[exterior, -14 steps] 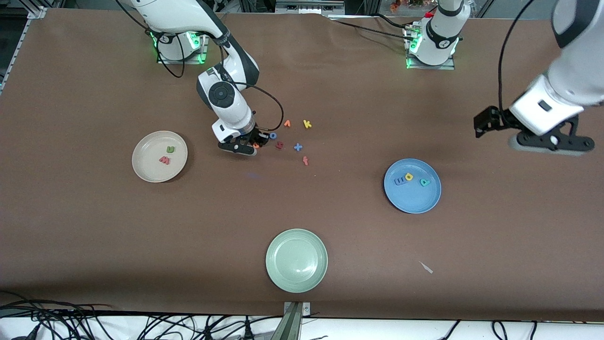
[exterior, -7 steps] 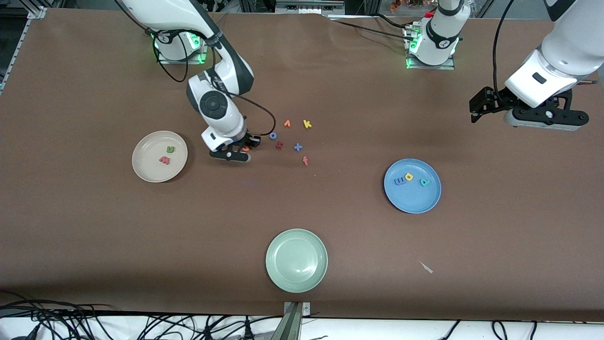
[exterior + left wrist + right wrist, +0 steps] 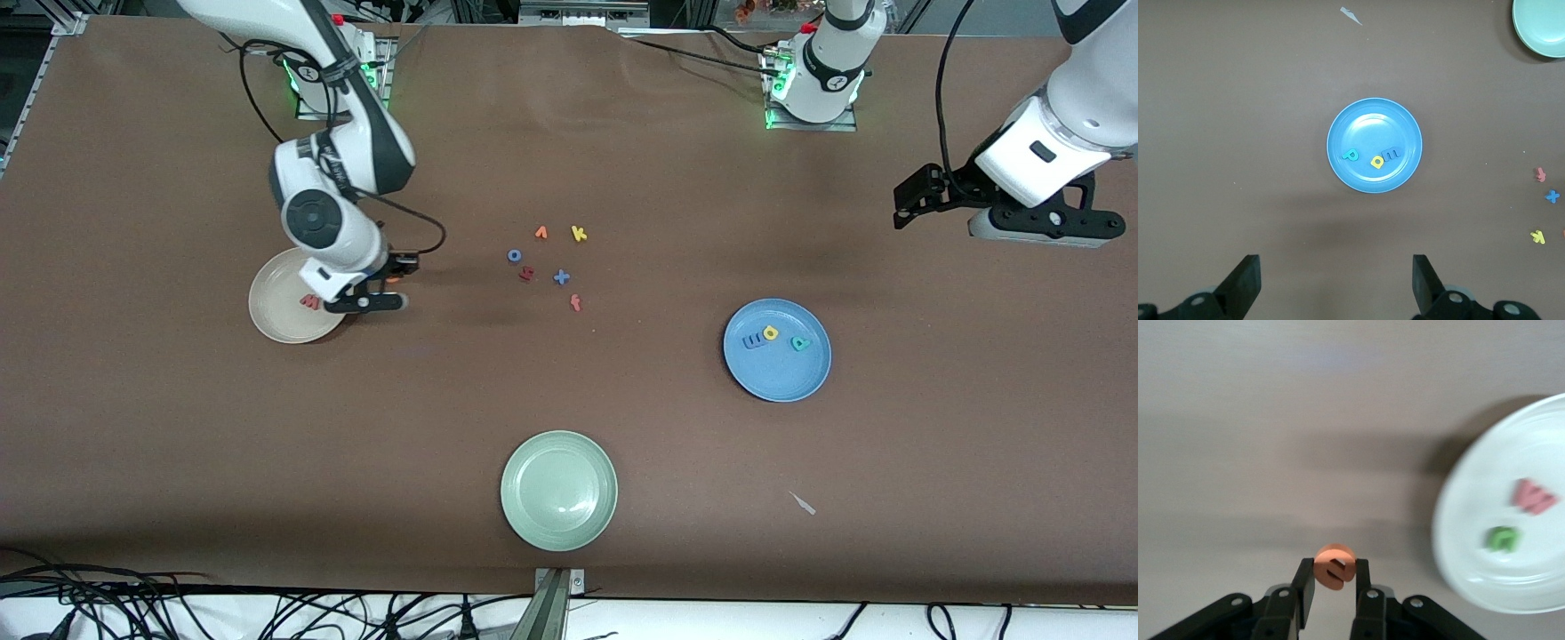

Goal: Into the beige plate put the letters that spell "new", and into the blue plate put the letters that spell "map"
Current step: 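Raise the left gripper back while the right gripper carries the e, then release the orange e onto the white plate and raise the right gripper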

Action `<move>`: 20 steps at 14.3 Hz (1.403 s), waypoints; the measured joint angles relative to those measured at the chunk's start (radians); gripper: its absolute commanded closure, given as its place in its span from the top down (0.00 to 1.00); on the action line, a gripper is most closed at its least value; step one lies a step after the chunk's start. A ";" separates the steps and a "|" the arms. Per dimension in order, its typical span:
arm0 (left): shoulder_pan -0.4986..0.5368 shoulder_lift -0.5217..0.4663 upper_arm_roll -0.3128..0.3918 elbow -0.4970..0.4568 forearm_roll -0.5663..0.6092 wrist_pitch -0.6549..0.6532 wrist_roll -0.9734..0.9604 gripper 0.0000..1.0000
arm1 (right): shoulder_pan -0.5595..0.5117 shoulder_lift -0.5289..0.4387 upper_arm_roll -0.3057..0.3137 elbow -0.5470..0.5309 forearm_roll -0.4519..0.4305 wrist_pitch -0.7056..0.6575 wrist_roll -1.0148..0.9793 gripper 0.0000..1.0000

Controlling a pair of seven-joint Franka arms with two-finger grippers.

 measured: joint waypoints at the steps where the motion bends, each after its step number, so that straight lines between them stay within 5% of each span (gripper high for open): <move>1: 0.017 0.001 -0.017 0.001 0.001 0.000 0.000 1.00 | -0.001 -0.004 -0.046 -0.015 0.000 0.000 -0.071 0.24; 5: 0.041 0.005 -0.033 0.005 0.001 0.000 0.000 1.00 | -0.004 -0.006 -0.171 -0.054 0.000 -0.013 -0.242 0.27; 6: 0.042 0.005 -0.034 0.006 0.001 -0.001 0.000 1.00 | -0.004 -0.006 -0.184 -0.060 0.000 -0.018 -0.261 0.51; 7: 0.042 0.005 -0.034 0.007 0.001 -0.001 0.000 1.00 | -0.004 -0.006 -0.193 -0.062 0.000 -0.021 -0.270 0.99; 11: 0.043 0.006 -0.037 0.008 0.001 -0.002 0.000 1.00 | -0.003 -0.010 -0.205 -0.026 0.000 -0.099 -0.271 1.00; 20: 0.045 0.006 -0.038 0.009 0.001 -0.009 0.000 1.00 | 0.028 -0.014 -0.199 0.401 0.002 -0.650 -0.270 1.00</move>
